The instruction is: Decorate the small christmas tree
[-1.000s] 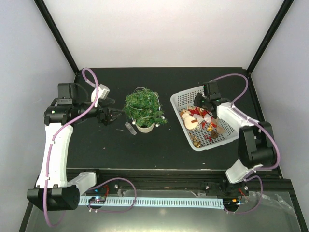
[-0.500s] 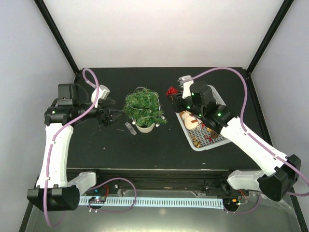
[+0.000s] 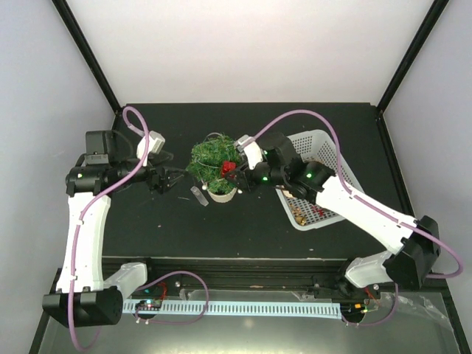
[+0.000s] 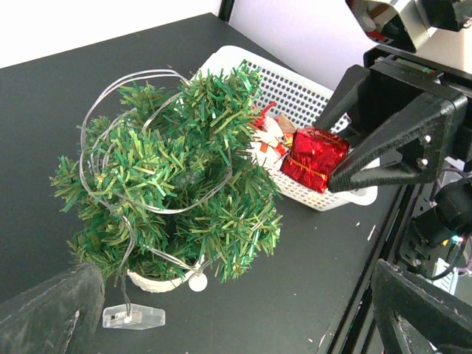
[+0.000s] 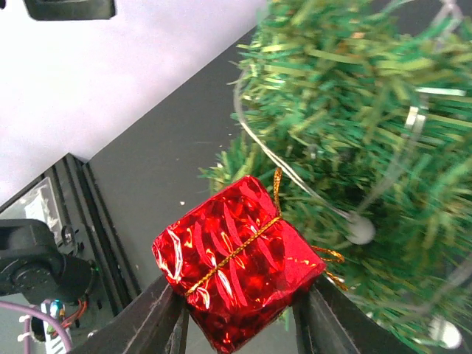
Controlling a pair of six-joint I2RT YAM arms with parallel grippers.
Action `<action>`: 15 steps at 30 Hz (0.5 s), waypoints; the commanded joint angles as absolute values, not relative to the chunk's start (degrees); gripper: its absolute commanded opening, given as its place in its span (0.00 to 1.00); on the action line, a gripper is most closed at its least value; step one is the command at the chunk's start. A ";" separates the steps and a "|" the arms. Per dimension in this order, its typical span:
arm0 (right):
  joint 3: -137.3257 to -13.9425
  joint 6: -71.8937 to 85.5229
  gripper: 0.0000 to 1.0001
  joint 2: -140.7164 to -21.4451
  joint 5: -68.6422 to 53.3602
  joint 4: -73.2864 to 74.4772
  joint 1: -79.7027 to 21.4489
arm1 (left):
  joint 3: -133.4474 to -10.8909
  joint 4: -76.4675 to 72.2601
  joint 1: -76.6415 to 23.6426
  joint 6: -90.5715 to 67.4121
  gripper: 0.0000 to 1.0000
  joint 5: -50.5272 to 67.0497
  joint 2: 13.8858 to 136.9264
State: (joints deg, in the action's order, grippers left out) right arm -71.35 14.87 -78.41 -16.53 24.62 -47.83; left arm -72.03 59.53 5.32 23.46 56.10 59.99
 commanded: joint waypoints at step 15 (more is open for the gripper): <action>-85.05 9.87 0.39 -91.26 -16.47 28.44 -49.92 | -70.56 58.10 6.09 23.20 0.99 56.43 58.24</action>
